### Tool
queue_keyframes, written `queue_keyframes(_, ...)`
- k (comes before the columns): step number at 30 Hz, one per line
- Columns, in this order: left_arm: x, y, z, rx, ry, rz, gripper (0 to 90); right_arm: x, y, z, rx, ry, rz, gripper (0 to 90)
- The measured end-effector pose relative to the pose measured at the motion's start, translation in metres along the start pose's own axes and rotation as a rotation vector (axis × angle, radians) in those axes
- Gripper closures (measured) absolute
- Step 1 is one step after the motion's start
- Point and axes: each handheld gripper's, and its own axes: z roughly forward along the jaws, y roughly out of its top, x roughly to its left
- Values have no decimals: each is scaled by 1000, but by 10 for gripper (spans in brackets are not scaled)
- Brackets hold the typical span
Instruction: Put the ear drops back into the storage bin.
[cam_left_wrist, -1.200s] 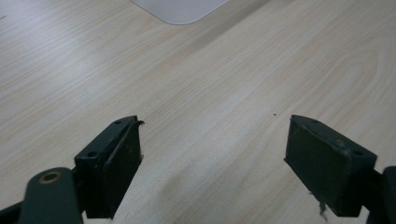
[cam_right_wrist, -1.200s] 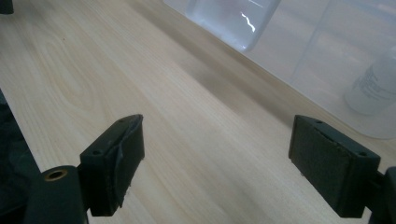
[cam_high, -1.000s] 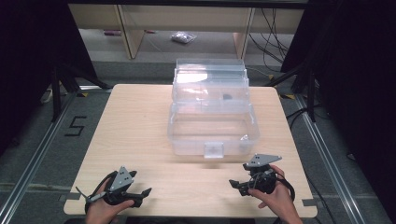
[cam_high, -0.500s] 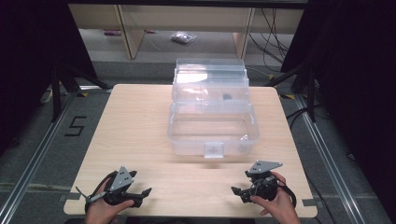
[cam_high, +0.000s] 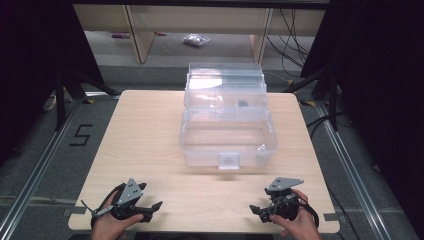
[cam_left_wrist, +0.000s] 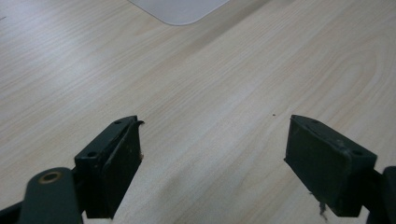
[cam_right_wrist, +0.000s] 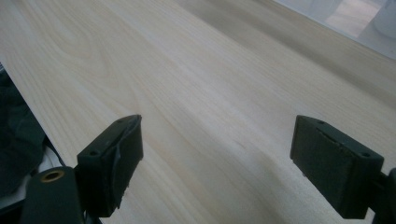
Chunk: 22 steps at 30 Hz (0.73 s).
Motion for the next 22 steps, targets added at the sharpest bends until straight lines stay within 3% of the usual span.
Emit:
queue_keyframes(3,0,0,0,-1,1,2,177,1,-1,-2,22,-13,-7,179)
queue_keyframes(5,0,0,0,-1,0,0,177,2,-2,-1,8,-13,-2,179)
queue_keyframes(7,0,0,0,1,0,2,177,2,-3,-3,34,-15,-3,178)
queue_keyframes(12,1,0,-1,11,8,12,177,-1,-4,-1,20,-16,-41,178)
queue_keyframes(14,0,0,0,9,8,-4,177,-1,-4,0,14,-15,-37,178)
queue_keyframes(21,0,0,0,8,7,9,177,-1,-4,-1,29,-20,-19,178)
queue_keyframes(22,1,0,-1,11,8,14,176,-2,-5,0,5,-37,-25,178)
